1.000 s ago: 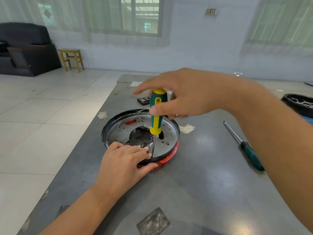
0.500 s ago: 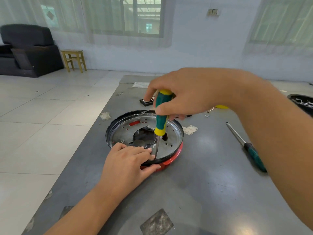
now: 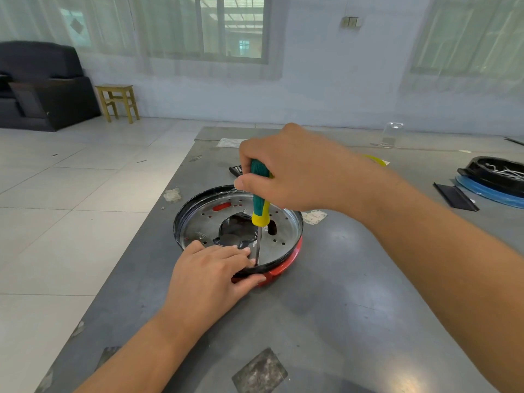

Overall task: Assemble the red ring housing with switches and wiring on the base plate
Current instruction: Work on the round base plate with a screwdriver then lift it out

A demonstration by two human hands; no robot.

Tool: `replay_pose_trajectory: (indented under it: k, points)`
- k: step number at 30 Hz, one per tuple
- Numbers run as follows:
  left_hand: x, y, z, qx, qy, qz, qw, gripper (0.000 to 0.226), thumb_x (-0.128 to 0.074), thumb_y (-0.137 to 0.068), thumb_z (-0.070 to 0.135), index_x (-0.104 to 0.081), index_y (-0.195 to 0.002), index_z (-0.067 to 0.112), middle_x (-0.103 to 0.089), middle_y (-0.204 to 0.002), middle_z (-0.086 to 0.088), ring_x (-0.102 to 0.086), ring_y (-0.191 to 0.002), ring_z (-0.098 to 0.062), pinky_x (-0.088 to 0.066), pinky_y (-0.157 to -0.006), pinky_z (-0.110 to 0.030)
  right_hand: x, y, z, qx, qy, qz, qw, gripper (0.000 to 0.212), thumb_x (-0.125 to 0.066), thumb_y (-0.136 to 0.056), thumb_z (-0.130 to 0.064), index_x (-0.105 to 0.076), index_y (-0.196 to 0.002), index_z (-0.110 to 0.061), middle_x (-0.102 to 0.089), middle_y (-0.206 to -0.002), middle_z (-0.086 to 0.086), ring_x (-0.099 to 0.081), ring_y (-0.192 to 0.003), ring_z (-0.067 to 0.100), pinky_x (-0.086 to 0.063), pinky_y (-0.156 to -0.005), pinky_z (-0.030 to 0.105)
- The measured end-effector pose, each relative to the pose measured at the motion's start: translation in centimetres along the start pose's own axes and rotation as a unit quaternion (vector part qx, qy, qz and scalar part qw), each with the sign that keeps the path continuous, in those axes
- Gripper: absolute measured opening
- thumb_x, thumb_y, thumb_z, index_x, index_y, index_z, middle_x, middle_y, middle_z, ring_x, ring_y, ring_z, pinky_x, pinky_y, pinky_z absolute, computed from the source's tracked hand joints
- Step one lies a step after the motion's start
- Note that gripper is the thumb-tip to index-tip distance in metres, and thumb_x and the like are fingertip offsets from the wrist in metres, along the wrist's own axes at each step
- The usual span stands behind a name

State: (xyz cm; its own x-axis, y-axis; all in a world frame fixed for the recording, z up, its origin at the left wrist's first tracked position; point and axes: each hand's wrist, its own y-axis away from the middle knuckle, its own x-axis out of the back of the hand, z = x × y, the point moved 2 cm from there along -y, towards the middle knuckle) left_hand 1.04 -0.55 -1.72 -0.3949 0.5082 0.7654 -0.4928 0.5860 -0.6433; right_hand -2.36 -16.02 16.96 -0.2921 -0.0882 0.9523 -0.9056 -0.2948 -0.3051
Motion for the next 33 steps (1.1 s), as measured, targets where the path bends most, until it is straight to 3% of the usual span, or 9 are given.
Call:
replay_pose_trajectory:
  k: [3,5,7,11,17,20,25,28,33]
  points:
    - [0.1,0.0,0.1,0.001,-0.001,-0.002,1.0,0.048,-0.052,-0.086,0.069,-0.084,-0.086,0.033,-0.081,-0.096,0.016,-0.078,-0.087,-0.011,-0.05,-0.06,-0.037,0.4,0.3,0.5,-0.02,-0.067,-0.031,0.997,0.023,-0.059,-0.099,-0.048,-0.064,-0.095,-0.026,-0.062,-0.06,-0.005,-0.061,-0.054,0.002,-0.044,-0.05,0.022]
    - [0.1,0.0,0.1,0.001,0.0,0.0,1.0,0.048,-0.052,-0.086,0.069,-0.084,-0.088,0.033,-0.08,-0.097,0.016,-0.078,-0.087,-0.01,-0.051,-0.06,-0.036,1.5,0.6,1.6,-0.047,-0.131,-0.024,0.99,0.021,-0.061,-0.099,-0.047,-0.065,-0.096,-0.026,-0.069,-0.065,-0.022,-0.068,-0.053,0.001,-0.051,-0.05,0.016]
    - [0.1,0.1,0.1,0.002,0.006,0.002,1.0,0.047,-0.052,-0.086,0.068,-0.084,-0.087,0.033,-0.081,-0.098,0.016,-0.078,-0.089,-0.009,-0.051,-0.062,-0.036,3.0,1.0,3.3,-0.074,-0.16,0.042,0.983,0.019,-0.062,-0.099,-0.046,-0.065,-0.096,-0.027,-0.067,-0.065,-0.029,-0.067,-0.051,-0.001,-0.047,-0.045,0.01]
    - [-0.3,0.1,-0.1,0.002,0.01,0.004,1.0,0.046,-0.053,-0.087,0.068,-0.083,-0.086,0.034,-0.08,-0.097,0.018,-0.078,-0.09,-0.009,-0.051,-0.061,-0.038,3.5,2.6,7.8,-0.144,-0.192,0.206,0.949,0.019,-0.067,-0.095,-0.047,-0.068,-0.091,-0.028,-0.072,-0.066,-0.016,-0.066,-0.05,-0.001,-0.042,-0.04,0.009]
    - [-0.6,0.2,-0.4,-0.012,0.012,0.016,1.0,0.042,-0.055,-0.088,0.067,-0.082,-0.085,0.035,-0.08,-0.1,0.018,-0.077,-0.089,-0.009,-0.05,-0.064,-0.034,-4.0,6.8,14.4,-0.283,-0.198,0.298,0.89,0.017,-0.069,-0.092,-0.047,-0.068,-0.097,-0.031,-0.071,-0.079,-0.013,-0.069,-0.075,0.009,-0.051,-0.063,0.018]
    - [-0.6,0.2,-0.5,-0.016,0.014,0.014,1.0,0.041,-0.055,-0.089,0.066,-0.083,-0.088,0.035,-0.08,-0.101,0.018,-0.077,-0.088,-0.009,-0.051,-0.065,-0.034,-8.7,8.7,15.8,-0.331,-0.22,0.284,0.873,0.016,-0.071,-0.092,-0.047,-0.066,-0.099,-0.034,-0.072,-0.084,-0.009,-0.067,-0.077,0.01,-0.042,-0.058,0.012]
    - [-0.5,0.3,-0.6,-0.021,0.026,0.001,0.999,0.039,-0.055,-0.091,0.065,-0.082,-0.095,0.037,-0.078,-0.106,0.02,-0.076,-0.09,-0.009,-0.053,-0.067,-0.037,-14.8,11.1,16.3,-0.371,-0.275,0.225,0.858,0.019,-0.077,-0.089,-0.04,-0.068,-0.105,-0.033,-0.068,-0.094,-0.011,-0.063,-0.085,0.011,-0.04,-0.062,0.021]
    - [-0.2,0.3,-0.6,-0.029,0.035,-0.013,0.999,0.034,-0.057,-0.092,0.063,-0.08,-0.103,0.041,-0.077,-0.108,0.021,-0.074,-0.091,-0.009,-0.053,-0.068,-0.038,-16.6,11.8,16.3,-0.364,-0.245,0.158,0.885,0.021,-0.079,-0.089,-0.037,-0.063,-0.103,-0.035,-0.062,-0.095,-0.023,-0.059,-0.088,0.0,-0.039,-0.066,0.015]
    - [0.2,0.1,-0.7,-0.051,0.034,-0.048,0.997,0.031,-0.056,-0.091,0.058,-0.08,-0.098,0.039,-0.076,-0.111,0.023,-0.073,-0.097,-0.007,-0.053,-0.073,-0.036,-18.0,11.9,16.1,-0.301,-0.159,0.086,0.936,0.029,-0.075,-0.092,-0.028,-0.06,-0.117,-0.03,-0.056,-0.111,-0.015,-0.057,-0.105,0.011,-0.04,-0.085,0.024]
